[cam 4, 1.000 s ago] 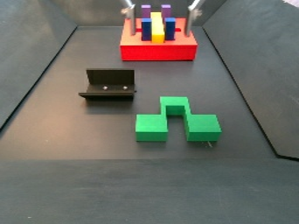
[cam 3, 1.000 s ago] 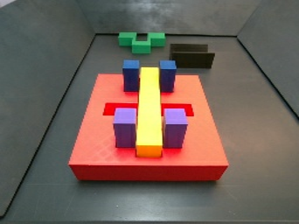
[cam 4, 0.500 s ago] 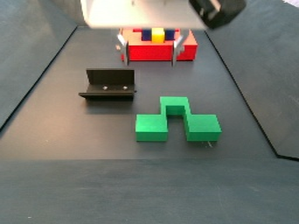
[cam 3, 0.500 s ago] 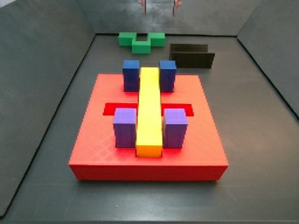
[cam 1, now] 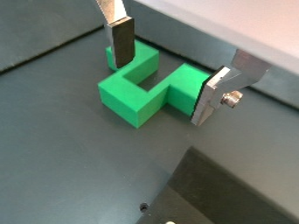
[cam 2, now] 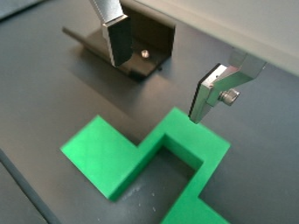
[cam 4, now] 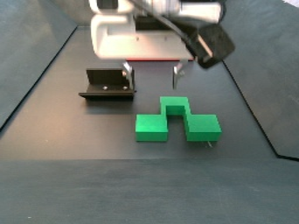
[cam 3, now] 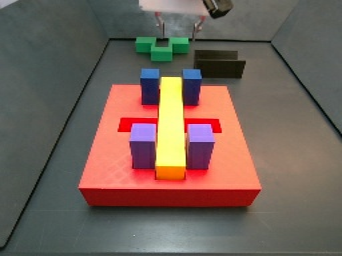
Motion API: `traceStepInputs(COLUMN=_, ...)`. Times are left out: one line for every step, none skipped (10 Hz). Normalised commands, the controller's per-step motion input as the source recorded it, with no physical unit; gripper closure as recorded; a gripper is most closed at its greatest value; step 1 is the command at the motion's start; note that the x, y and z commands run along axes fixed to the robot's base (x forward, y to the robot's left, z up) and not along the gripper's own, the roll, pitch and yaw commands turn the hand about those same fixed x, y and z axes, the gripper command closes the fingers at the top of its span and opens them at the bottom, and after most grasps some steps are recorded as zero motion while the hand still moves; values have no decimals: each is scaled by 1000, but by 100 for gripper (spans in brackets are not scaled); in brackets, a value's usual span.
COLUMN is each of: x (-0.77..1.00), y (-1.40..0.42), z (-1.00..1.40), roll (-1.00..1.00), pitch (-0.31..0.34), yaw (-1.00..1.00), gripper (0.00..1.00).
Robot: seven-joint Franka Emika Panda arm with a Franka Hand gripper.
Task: Pick up the green object. Move up. Place the green object on the fixture. Regrasp the green object. Move to above the board. Insert the green object.
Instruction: Pick up the green object.
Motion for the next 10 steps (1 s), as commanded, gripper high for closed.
traceStepInputs(x=-249, y=163, z=-203, roll=-21, pitch=7, yaw=-131, gripper=0)
traceStepInputs(x=-200, y=114, z=-197, roll=-23, pitch=0, yaw=-123, gripper=0)
traceStepInputs(x=-169, y=34, z=-254, roll=0, pitch=0, yaw=-100, gripper=0)
traceStepInputs(x=-169, y=3, z=-297, roll=0, pitch=0, yaw=-89, gripper=0)
traceStepInputs(x=-171, y=0, z=-283, roll=0, pitch=0, yaw=-91, gripper=0)
traceStepInputs(x=-166, y=0, z=-251, roll=0, pitch=0, yaw=-69, gripper=0)
traceStepInputs(x=-146, y=0, z=-77, roll=-9, pitch=0, yaw=-49, gripper=0)
traceStepInputs(x=-91, y=0, z=186, roll=-130, pitch=0, yaw=0, gripper=0)
traceStepInputs(x=-86, y=0, z=97, roll=-77, pitch=0, yaw=0, gripper=0)
traceStepInputs(x=-111, y=-14, z=-134, roll=0, pitch=0, yaw=0, gripper=0)
